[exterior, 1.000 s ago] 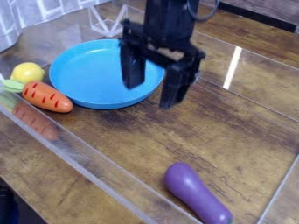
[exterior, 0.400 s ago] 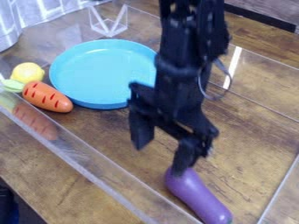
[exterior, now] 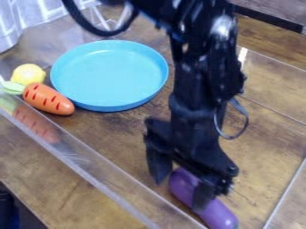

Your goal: Put the purple eggplant in the blue tray

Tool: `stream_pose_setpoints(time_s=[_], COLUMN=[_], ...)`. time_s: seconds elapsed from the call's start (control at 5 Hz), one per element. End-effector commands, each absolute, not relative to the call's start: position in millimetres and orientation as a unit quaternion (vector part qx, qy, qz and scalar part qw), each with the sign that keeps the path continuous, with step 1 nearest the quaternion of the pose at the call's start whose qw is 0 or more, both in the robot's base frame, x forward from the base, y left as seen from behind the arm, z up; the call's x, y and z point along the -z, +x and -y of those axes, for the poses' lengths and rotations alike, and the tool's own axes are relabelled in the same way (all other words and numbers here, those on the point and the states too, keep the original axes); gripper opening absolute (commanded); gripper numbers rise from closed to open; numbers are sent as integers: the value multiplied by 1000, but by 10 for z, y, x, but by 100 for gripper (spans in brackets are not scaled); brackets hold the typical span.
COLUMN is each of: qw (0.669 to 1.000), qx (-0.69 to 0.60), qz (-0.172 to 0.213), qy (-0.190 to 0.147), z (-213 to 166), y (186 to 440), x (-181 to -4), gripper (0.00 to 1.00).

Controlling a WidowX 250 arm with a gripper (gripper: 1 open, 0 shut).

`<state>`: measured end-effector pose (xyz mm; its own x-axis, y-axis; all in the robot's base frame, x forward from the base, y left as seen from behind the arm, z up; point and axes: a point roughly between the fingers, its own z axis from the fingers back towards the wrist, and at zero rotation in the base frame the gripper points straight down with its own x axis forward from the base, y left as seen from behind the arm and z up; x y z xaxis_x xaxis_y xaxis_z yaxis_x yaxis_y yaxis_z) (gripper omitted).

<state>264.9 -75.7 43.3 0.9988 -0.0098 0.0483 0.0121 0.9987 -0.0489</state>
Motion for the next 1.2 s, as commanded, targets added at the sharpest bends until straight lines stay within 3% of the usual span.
stream_pose_setpoints(time_s=[0.0,0.8,1.0], qw=[999,998,998], qx=[11,-2,-4], qz=[32,26,25], qy=[-30,-57,-57], z=[848,1049,1062], y=[2671,2724,2773], x=[-296,-59,-76], gripper=[100,100,100])
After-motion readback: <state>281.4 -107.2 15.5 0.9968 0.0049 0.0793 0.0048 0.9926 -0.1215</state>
